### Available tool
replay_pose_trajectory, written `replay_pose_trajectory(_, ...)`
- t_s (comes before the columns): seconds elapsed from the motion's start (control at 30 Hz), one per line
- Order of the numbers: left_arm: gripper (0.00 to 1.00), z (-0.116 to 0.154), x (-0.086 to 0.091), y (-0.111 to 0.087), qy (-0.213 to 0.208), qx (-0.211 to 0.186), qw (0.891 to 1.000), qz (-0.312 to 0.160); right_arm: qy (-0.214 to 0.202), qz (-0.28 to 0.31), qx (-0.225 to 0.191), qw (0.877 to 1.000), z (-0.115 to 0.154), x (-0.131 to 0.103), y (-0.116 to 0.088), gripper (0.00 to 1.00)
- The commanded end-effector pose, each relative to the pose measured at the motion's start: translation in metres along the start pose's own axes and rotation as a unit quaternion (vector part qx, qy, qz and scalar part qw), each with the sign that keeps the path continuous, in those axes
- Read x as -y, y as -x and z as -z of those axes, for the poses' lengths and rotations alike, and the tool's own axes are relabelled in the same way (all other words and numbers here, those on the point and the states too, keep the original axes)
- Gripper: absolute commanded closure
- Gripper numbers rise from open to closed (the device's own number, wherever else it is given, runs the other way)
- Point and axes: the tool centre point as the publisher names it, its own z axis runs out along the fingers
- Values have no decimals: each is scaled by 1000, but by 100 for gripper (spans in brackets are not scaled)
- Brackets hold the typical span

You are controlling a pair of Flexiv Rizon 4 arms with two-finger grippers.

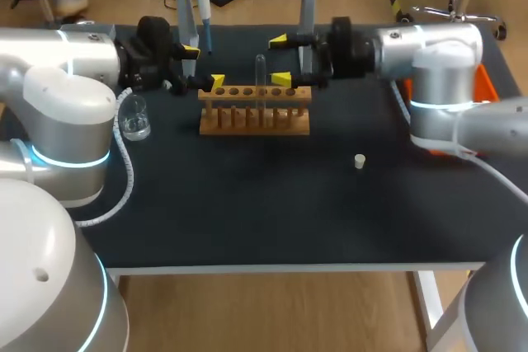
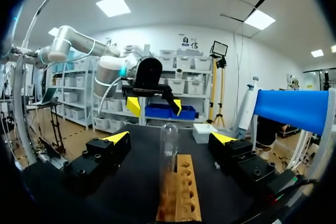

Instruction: Invert the test tube, pick up the pipette, mount the tip to pipette, aspirate from beaker and dispense into the tube, eject the tip, return the pipette, and cap with the stopper.

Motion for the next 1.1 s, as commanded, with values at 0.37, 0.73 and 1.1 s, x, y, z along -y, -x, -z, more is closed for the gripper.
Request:
replay_pose_trajectory(0.37, 0, 1, 0, 1, 1, -2, 1000, 0, 8, -11, -81, 997, -23, 16, 2, 0)
replay_pose_trajectory(0.73, 0, 1, 0, 1, 1, -2, 1000, 0, 19, -27, -79, 996, -30, 24, 2, 0)
replay_pose_trajectory(1.1, 0, 1, 0, 1, 1, -2, 1000, 0, 27, -23, -76, 996, -32, 25, 2, 0)
